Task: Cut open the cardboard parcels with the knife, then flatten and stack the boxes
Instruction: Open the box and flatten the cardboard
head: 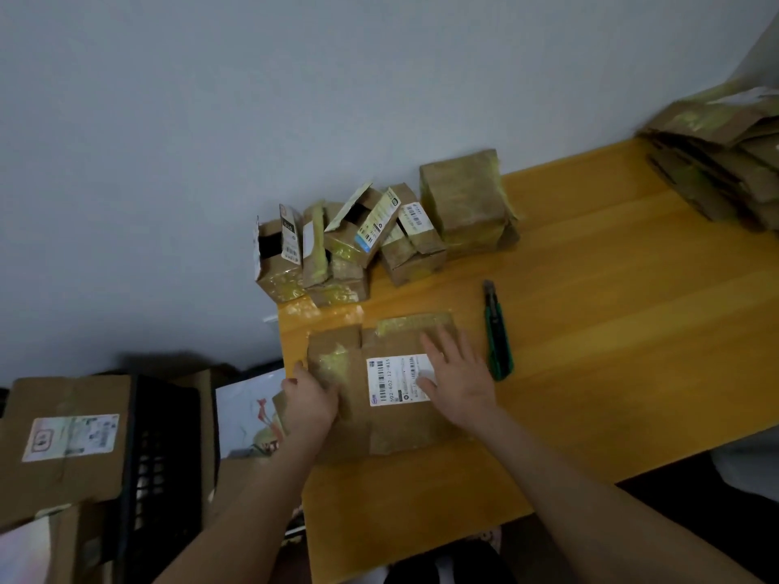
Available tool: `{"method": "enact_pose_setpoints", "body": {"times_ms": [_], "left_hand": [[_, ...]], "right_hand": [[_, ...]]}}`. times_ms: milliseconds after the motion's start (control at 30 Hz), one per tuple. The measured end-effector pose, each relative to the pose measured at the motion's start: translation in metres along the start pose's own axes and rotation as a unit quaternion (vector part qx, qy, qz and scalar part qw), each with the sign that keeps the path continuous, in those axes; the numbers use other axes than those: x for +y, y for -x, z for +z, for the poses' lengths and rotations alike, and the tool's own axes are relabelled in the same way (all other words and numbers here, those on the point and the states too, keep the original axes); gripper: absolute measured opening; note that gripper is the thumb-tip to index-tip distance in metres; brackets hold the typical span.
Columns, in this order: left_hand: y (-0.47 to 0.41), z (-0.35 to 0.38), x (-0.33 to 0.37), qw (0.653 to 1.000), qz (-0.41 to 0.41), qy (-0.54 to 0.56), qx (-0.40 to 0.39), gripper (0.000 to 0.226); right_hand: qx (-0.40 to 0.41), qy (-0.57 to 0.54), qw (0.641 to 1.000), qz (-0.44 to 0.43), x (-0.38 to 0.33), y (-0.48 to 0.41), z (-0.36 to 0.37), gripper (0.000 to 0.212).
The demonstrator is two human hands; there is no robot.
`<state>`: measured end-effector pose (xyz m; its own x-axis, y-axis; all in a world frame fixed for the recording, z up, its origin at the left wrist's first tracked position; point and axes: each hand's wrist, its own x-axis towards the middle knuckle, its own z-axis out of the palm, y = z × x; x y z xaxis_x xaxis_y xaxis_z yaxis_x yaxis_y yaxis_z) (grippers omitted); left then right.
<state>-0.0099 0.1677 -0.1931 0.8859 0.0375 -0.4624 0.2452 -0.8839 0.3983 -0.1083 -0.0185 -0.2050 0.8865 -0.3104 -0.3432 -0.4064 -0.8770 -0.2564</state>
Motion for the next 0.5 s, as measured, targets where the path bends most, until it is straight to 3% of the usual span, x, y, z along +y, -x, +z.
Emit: {"method": "enact_pose_setpoints", "body": {"times_ms": [100, 200, 300, 500], "left_hand": [[-0.008, 0.012, -0.006, 0.981, 0.162, -0.088, 0.058, 0.069], [-0.024, 0.032, -0.007, 0.928, 0.314, -0.199, 0.038, 0.064], [-0.032, 0.052, -0.015, 0.903, 0.338, -0.266, 0.008, 0.061], [-0.044, 0.077, -0.033, 0.898, 0.346, -0.271, 0.028, 0.058]], "right_hand": [[-0.008, 0.049, 0.998, -0.045, -0.010, -0.018, 0.007, 0.072], [-0.027, 0.079, 0.993, -0.080, -0.018, -0.036, 0.019, 0.069], [-0.035, 0.093, 0.991, -0.090, -0.020, -0.046, 0.035, 0.067], [0.011, 0.087, 0.993, -0.084, -0.016, -0.055, 0.068, 0.067]]}}
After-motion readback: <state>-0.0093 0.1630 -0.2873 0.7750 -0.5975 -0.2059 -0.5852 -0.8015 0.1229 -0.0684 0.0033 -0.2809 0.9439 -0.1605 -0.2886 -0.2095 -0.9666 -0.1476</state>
